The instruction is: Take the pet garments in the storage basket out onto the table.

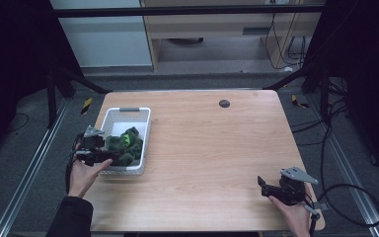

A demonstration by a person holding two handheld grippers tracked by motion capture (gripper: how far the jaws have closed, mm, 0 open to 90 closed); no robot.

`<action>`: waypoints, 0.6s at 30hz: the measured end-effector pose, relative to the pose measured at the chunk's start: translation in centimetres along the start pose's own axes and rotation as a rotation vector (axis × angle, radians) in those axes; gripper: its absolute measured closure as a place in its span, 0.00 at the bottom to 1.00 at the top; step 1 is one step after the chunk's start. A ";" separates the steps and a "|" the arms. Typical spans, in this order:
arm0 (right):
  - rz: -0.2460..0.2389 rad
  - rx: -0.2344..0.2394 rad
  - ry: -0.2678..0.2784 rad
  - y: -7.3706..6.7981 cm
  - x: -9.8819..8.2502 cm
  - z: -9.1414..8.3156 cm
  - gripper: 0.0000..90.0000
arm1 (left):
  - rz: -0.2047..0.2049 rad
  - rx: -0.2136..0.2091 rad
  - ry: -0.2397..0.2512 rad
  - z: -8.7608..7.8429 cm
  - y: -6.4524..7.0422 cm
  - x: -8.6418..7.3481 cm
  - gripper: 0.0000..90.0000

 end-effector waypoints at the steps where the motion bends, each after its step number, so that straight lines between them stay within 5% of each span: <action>1: 0.000 0.000 -0.001 0.0 0.0 0.0 0.09 | 0.005 -0.002 -0.012 0.1 0.0 0.1 0.17; 18: 0.006 0.012 -0.015 0.0 -0.1 0.1 0.08 | 0.019 0.012 -0.092 1.9 0.0 0.3 0.17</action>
Point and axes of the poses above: each handheld gripper's, and its own axes: z roughly forward along the jaws, x roughly out of its top, y roughly to its right, the point moved 1 cm from there along z, roughly forward along the jaws, and after that the axes turned 2 degrees about y, right-handed, at the moved point
